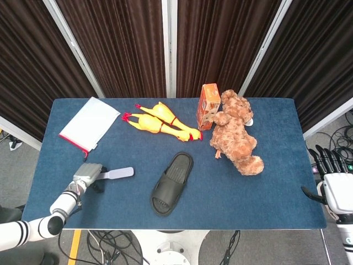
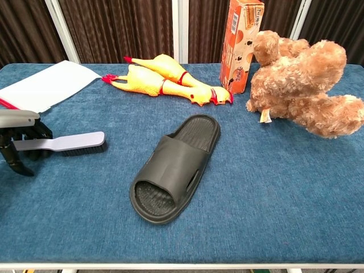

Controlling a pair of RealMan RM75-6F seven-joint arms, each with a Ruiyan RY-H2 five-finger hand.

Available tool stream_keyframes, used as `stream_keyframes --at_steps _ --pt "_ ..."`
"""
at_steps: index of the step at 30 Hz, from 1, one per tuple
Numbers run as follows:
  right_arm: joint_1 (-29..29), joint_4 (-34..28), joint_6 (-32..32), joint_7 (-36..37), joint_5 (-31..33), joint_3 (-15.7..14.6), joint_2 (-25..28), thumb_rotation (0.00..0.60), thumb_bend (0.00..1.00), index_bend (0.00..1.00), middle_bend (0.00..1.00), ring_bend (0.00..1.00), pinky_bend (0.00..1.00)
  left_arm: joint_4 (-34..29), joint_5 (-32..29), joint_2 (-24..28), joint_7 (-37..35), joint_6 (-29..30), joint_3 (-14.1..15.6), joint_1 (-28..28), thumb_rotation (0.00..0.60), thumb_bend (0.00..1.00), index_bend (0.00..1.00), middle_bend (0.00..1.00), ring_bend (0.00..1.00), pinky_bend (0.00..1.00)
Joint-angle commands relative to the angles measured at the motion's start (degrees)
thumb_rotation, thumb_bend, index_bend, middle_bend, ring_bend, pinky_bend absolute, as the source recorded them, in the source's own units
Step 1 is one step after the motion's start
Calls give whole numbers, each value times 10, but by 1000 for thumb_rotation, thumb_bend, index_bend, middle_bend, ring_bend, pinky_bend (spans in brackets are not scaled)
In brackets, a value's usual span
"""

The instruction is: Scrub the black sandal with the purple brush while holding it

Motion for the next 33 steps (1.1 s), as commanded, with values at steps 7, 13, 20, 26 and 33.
stream_keyframes --at_steps 7,13,20,26,33 --pt "-4 1 5 3 -2 -2 0 600 66 0 0 0 0 28 -16 -27 -14 -2 0 -18 600 281 668 737 640 702" --pt "-6 -1 7 2 -2 -3 1 600 65 0 0 0 0 35 0 -38 -55 27 -16 -2 600 403 834 883 784 842" --pt "-4 -3 6 0 -8 -4 0 600 65 0 0 0 0 55 79 -66 -144 94 -44 43 600 457 1000 1000 962 1000" --pt "22 -27 -22 -9 -46 -12 8 600 66 0 0 0 0 87 245 -87 -298 177 -53 95 600 475 1000 1000 1000 1000" --pt "139 -101 -144 -53 -160 -12 22 600 66 0 1 0 0 152 452 -102 -430 317 -8 131 600 488 1000 1000 1000 1000"
